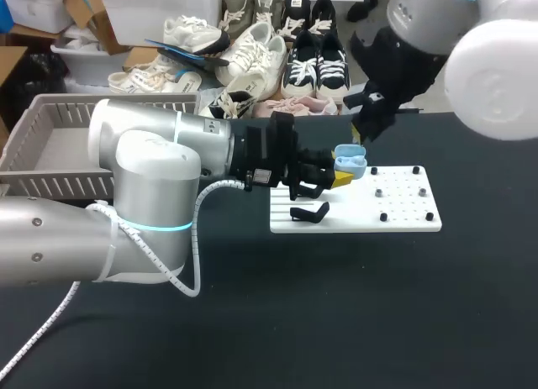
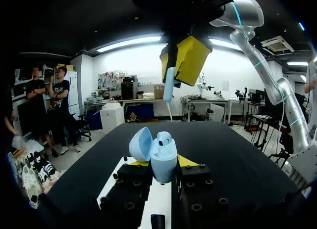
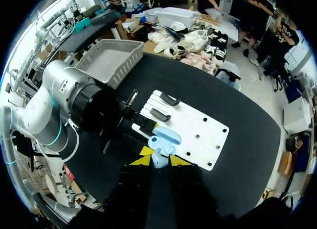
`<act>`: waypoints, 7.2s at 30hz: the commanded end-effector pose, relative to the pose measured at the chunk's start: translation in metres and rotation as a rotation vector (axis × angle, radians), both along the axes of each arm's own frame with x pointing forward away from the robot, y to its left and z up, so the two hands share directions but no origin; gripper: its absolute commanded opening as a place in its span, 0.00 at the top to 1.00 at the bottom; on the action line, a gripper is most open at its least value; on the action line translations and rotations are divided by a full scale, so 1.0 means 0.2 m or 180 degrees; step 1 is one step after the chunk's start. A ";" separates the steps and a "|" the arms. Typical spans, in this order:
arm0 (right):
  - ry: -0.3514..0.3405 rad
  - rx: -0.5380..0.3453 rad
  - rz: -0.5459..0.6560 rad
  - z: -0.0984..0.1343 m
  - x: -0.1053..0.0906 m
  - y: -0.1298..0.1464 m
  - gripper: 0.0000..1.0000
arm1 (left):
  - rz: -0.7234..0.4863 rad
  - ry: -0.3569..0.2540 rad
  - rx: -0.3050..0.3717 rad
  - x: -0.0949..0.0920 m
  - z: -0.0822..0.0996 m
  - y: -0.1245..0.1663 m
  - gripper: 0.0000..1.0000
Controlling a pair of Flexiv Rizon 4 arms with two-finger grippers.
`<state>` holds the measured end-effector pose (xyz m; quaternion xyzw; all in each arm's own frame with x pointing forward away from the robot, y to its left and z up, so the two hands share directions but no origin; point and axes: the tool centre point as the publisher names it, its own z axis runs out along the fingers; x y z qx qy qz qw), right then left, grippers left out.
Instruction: Pick up each earbud case from the left stands, insert the matching earbuds, close the lid, and place the case in the box.
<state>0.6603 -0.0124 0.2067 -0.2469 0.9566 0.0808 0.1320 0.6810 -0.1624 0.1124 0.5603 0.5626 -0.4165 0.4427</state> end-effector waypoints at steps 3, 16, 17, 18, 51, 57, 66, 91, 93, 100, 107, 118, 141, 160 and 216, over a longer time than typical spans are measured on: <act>0.0055 -0.0047 0.0002 -0.02 0.02 0.12 1.00 | -0.0004 0.0000 -0.0002 0.00 0.00 0.00 1.00; 0.0211 -0.0063 -0.0043 -0.05 0.01 0.19 1.00 | -0.0004 0.0000 -0.0002 0.00 0.00 0.00 1.00; 0.0216 -0.0065 -0.0055 -0.05 0.01 0.19 1.00 | -0.0004 0.0000 -0.0002 0.00 0.00 0.00 1.00; 0.0224 -0.0066 -0.0067 -0.05 0.00 0.19 1.00 | -0.0004 0.0000 -0.0002 0.00 0.00 0.00 1.00; 0.0450 -0.0162 -0.0550 -0.14 0.02 0.10 1.00 | -0.0004 0.0000 -0.0002 0.00 0.00 0.00 1.00; 0.0470 -0.0144 -0.0573 -0.16 0.02 0.08 1.00 | -0.0004 0.0000 -0.0002 0.00 0.00 0.00 1.00; 0.0508 -0.0156 -0.0578 -0.19 0.03 0.09 1.00 | -0.0004 0.0000 -0.0002 0.00 0.00 0.00 1.00; 0.0469 -0.0165 -0.0621 -0.16 0.03 0.07 1.00 | -0.0004 0.0000 -0.0002 0.00 0.00 0.00 1.00; 0.0475 -0.0169 -0.0631 -0.17 0.03 0.07 1.00 | -0.0004 0.0000 -0.0002 0.00 0.00 0.00 1.00; 0.0507 -0.0175 -0.0635 -0.19 0.03 0.08 1.00 | -0.0004 0.0000 -0.0002 0.00 0.00 0.00 1.00; 0.0515 -0.0172 -0.0644 -0.19 0.04 0.08 1.00 | -0.0004 0.0000 -0.0002 0.00 0.00 0.00 1.00; 0.0491 -0.0156 -0.0661 -0.17 0.05 0.07 1.00 | -0.0004 0.0000 -0.0002 0.00 0.00 0.00 1.00; 0.0467 -0.0139 -0.0636 -0.16 0.06 0.08 1.00 | -0.0004 0.0000 -0.0002 0.00 0.00 0.00 1.00; 0.0495 -0.0119 -0.0621 -0.17 0.04 0.09 1.00 | -0.0004 0.0000 -0.0002 0.00 0.00 0.00 1.00; 0.0540 -0.0109 -0.0651 -0.20 0.03 0.09 1.00 | -0.0004 0.0000 -0.0002 0.00 0.00 0.00 1.00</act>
